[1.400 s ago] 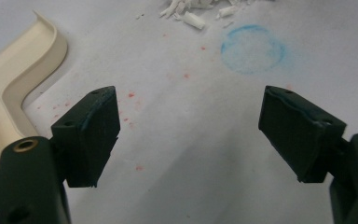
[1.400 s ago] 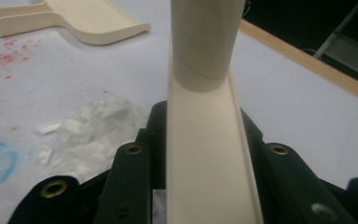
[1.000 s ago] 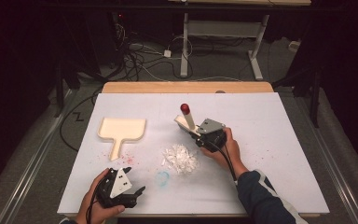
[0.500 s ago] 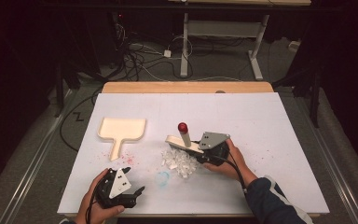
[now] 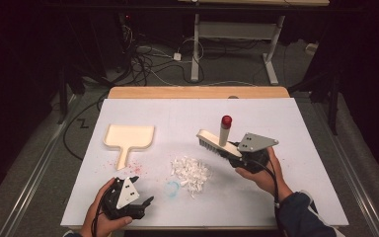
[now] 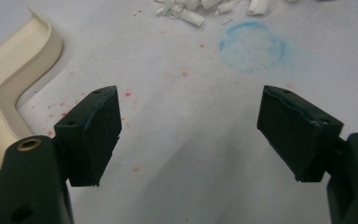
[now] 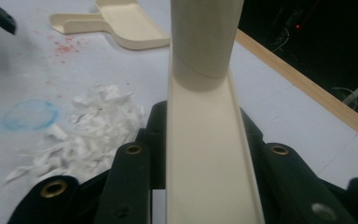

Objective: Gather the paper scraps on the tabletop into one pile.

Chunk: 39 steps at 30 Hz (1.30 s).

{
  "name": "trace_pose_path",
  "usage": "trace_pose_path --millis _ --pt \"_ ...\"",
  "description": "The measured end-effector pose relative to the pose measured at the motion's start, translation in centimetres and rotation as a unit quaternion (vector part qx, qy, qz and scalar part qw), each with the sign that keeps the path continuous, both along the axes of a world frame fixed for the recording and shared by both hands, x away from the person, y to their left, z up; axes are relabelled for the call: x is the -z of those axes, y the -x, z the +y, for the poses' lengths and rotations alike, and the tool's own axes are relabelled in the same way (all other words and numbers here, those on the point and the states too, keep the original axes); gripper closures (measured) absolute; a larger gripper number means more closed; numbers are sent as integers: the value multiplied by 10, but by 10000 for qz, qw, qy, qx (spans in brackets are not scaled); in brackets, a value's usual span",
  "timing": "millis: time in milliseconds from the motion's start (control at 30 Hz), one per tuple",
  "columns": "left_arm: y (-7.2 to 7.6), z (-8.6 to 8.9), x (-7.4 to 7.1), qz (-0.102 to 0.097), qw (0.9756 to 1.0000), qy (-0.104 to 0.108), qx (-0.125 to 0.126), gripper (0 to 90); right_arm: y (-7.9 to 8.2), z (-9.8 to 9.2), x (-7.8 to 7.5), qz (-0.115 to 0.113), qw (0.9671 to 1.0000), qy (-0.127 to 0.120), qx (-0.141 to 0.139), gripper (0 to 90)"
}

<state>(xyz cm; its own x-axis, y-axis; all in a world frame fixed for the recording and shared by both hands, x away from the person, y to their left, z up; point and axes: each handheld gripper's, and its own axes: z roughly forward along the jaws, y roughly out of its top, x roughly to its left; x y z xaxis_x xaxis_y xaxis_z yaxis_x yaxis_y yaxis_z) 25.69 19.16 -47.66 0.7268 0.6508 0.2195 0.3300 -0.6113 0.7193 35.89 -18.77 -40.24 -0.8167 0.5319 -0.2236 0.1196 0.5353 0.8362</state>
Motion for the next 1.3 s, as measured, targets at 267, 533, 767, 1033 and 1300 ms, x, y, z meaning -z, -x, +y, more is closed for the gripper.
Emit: trace_pose_path --millis 267,533,767,1033,1300 --pt "2 4 -2 -5 10000 41 -72 207 50 -15 -11 195 9984 -130 -518 681" --pt "3 3 -2 -28 10000 15 -81 207 86 -16 2 474 9942 29 -965 682" --pt "1 2 -2 -16 10000 -12 -60 207 85 5 23 724 9864 399 -1420 682" --pt "0 0 -1 -17 10000 -24 -27 207 54 26 36 573 9882 504 -1328 683" --pt "0 0 0 -5 10000 -38 7 206 32 46 37 416 9908 477 -1194 682"
